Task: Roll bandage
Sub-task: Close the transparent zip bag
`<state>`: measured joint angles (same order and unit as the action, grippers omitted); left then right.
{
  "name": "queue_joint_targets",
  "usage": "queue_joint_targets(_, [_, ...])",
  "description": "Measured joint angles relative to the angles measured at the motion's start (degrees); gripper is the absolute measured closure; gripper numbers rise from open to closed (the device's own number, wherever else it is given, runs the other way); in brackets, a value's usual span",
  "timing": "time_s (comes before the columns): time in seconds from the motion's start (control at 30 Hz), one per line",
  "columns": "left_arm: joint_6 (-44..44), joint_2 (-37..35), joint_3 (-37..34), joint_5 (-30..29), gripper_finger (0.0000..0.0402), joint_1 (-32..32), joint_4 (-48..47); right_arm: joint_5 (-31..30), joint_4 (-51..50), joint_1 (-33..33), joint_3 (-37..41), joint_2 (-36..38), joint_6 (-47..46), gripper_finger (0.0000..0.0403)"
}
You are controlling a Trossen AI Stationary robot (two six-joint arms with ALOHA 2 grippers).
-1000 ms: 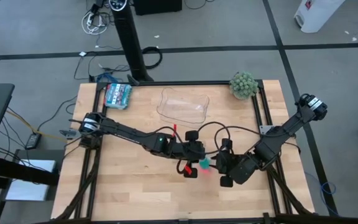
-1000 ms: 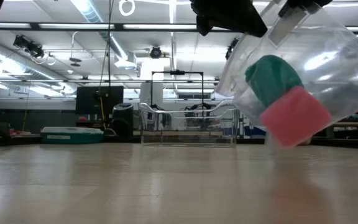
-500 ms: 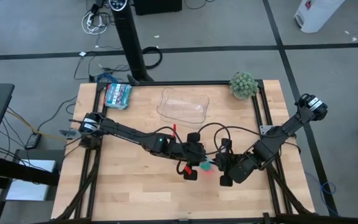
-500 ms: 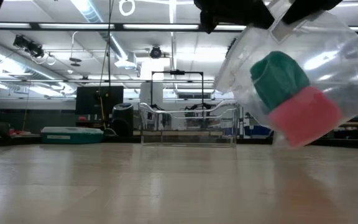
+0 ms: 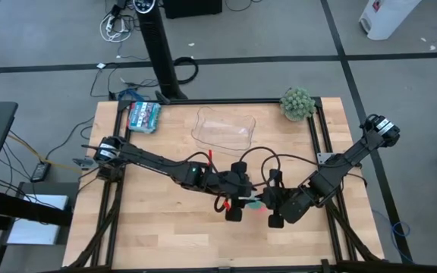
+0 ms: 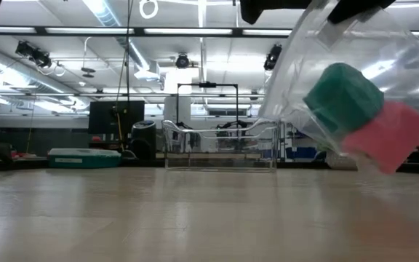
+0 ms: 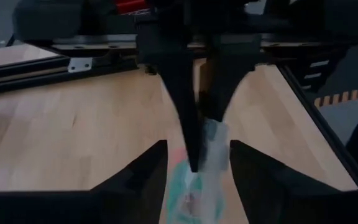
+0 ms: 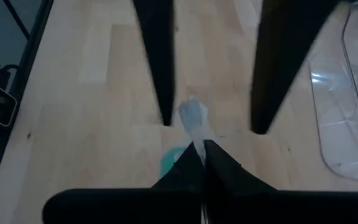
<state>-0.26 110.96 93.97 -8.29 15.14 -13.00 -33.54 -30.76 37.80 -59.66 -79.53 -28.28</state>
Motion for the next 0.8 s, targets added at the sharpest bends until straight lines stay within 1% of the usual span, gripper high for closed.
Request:
queue_joint_targets(0.17, [0.0,0.0,0.0,-0.9,0.0239,0.0,0.8,0.2,0.3,-0.3,0.0,0.0,0.8,0.0403])
queue_joint_targets(0.3, [0.0,0.0,0.0,-1.7,0.027,0.0,-0.4,0.1,0.3,-0.3,0.0,0.0,1.0,0.0403])
queue_joint_targets(0.4, [0.0,0.0,0.0,-2.4,0.0311,0.0,-1.0,0.0,0.3,-0.3,0.0,0.0,1.0,0.0403])
queue_joint_targets(0.5, [0.3,0.0,0.0,-2.5,0.0371,0.0,-1.0,-0.1,1.2,-0.3,0.0,0.0,1.6,0.0403])
queue_joint_targets(0.53, [0.6,0.0,0.0,-2.5,0.0381,0.0,-1.0,-0.2,1.5,-0.3,0.0,0.0,1.9,0.0403])
queue_joint_targets(0.67, [0.7,0.0,0.0,-2.7,0.0383,0.0,-1.4,-1.0,2.3,0.3,0.0,0.1,2.7,0.0396])
queue_joint_targets(0.8, [0.5,0.0,0.0,-2.8,0.0384,0.0,-1.9,-2.4,1.7,1.1,-0.2,1.1,2.6,0.0376])
